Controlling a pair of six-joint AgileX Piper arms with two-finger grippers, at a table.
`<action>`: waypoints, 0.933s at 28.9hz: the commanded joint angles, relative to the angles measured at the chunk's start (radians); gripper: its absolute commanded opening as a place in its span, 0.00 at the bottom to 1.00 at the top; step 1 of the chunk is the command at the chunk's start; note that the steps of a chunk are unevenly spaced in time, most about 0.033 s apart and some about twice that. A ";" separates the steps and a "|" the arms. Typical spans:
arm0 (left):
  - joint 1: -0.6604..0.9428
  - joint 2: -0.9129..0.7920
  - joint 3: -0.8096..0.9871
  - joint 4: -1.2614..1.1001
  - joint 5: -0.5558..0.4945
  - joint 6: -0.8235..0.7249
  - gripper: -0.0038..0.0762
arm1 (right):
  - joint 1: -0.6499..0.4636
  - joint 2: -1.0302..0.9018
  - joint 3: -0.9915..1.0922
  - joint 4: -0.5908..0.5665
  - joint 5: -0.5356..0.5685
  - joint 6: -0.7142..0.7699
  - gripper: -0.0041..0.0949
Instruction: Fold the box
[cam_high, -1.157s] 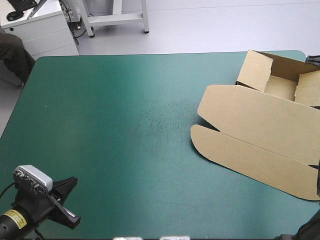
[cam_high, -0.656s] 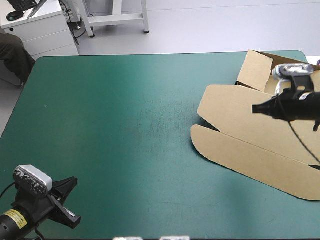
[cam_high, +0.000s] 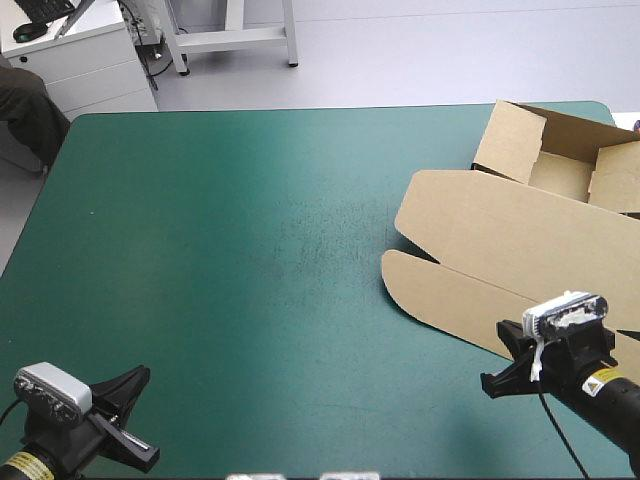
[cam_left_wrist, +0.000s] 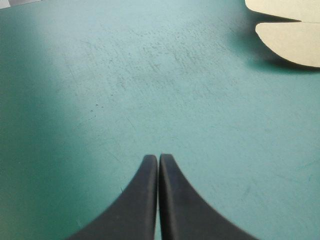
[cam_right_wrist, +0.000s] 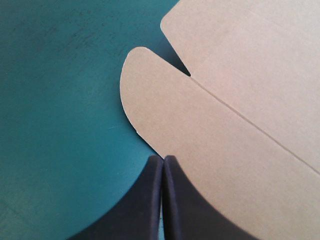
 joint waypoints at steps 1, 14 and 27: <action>0.000 -0.024 0.018 -0.007 -0.114 0.006 0.04 | 0.004 -0.077 0.053 0.023 -0.107 0.002 0.03; 0.000 -0.066 0.059 -0.015 -0.151 0.006 0.04 | 0.004 -0.426 0.177 0.008 -0.092 0.056 0.03; 0.000 -0.066 0.059 -0.012 -0.151 0.002 0.04 | 0.004 -0.482 0.177 -0.092 -0.085 0.195 0.03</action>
